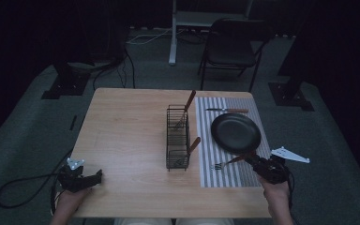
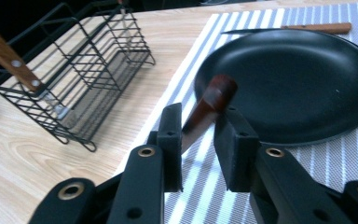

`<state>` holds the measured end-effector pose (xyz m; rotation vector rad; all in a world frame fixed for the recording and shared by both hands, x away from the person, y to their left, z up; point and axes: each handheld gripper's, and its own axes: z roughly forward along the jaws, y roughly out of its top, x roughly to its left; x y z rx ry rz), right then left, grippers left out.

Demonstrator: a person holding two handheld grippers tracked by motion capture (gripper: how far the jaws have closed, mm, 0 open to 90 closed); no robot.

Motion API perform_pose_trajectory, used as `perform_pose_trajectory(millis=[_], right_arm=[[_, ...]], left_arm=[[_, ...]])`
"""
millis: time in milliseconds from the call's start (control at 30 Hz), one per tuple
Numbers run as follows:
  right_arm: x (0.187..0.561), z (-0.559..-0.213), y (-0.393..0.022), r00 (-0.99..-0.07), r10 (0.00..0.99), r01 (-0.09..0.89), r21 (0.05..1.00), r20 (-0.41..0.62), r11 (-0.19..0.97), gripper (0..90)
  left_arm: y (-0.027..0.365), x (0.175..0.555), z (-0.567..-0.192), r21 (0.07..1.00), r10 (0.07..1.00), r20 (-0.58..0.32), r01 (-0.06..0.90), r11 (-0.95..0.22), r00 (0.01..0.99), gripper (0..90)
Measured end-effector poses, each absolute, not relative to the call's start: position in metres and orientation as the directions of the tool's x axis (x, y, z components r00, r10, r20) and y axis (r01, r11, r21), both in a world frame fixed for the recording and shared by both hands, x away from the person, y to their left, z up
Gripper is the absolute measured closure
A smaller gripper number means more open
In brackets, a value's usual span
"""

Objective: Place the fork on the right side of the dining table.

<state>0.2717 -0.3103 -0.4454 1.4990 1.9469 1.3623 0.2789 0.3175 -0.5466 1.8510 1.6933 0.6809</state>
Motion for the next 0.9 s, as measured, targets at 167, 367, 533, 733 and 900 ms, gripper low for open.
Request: perform_pose_trajectory(millis=[167, 367, 533, 733, 900], right_arm=[[0.274, -0.451, -0.319, -0.375, 0.880, 0.569, 0.822, 0.291, -0.029, 69.0], [0.277, -0.459, -0.327, -0.341, 0.895, 0.583, 0.812, 0.288, -0.040, 63.9], [0.279, -0.467, -0.333, -0.314, 0.905, 0.600, 0.799, 0.288, -0.046, 57.1], [0.280, -0.476, -0.339, -0.292, 0.918, 0.611, 0.791, 0.268, -0.037, 54.9], [0.284, -0.486, -0.347, -0.290, 0.920, 0.626, 0.779, 0.264, -0.026, 52.3]], left_arm=[[0.317, 0.279, -0.547, 0.685, 0.996, 0.010, 0.726, -0.069, 0.085, 0.7], [0.318, 0.279, -0.547, 0.684, 0.996, 0.011, 0.726, -0.069, 0.085, 0.6], [0.318, 0.279, -0.547, 0.684, 0.996, 0.010, 0.726, -0.069, 0.085, 0.6], [0.317, 0.279, -0.547, 0.684, 0.996, 0.010, 0.726, -0.069, 0.085, 0.7], [0.317, 0.279, -0.547, 0.686, 0.996, 0.010, 0.725, -0.069, 0.085, 0.7]])
